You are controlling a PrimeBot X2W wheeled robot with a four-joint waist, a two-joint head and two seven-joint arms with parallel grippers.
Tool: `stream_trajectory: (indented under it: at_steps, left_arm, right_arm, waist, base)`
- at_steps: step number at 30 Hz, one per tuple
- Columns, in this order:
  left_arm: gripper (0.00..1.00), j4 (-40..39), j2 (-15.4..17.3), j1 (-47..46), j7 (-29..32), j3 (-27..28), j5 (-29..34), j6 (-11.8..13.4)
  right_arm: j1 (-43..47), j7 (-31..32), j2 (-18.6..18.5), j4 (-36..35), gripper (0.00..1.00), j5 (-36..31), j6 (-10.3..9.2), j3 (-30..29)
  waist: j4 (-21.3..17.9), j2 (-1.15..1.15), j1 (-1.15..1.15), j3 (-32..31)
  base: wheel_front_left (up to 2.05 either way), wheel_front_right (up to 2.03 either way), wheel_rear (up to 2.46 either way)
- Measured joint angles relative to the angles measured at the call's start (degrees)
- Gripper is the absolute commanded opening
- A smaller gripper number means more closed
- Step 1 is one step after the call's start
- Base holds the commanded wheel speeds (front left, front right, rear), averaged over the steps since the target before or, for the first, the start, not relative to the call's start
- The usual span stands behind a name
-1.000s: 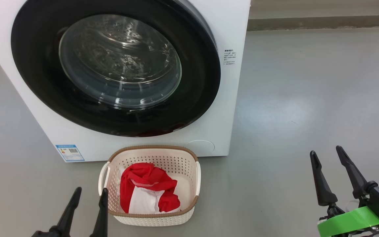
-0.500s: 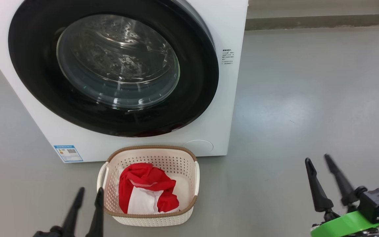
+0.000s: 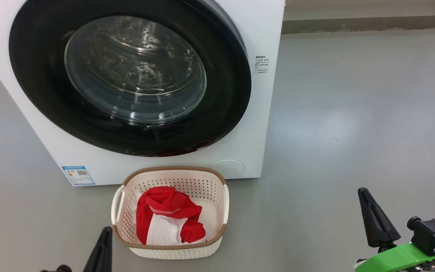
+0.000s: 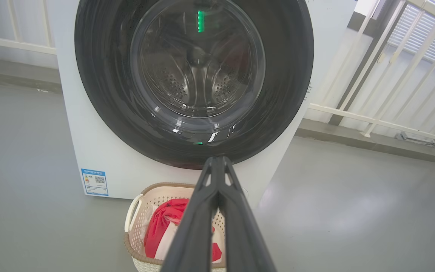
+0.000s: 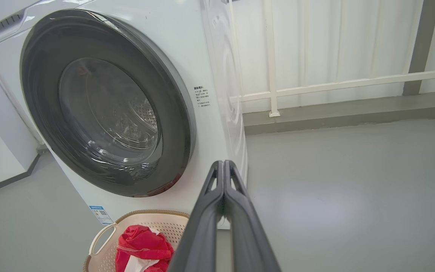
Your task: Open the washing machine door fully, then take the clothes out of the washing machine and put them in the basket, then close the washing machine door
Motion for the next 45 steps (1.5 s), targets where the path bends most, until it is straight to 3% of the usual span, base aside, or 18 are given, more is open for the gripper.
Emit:
stream_trajectory:
  at_steps: [45]
  left_arm:
    - [0.0, 2.93, 0.01, -2.74, 7.06, 1.48, -28.39, -0.01]
  right_arm:
    - [-0.98, 7.45, 0.42, 2.04, 0.0, 27.5, -0.01, -2.12]
  waist:
    - [0.1, 0.0, 0.0, 0.61]
  base:
    - [0.0, 0.0, 0.0]
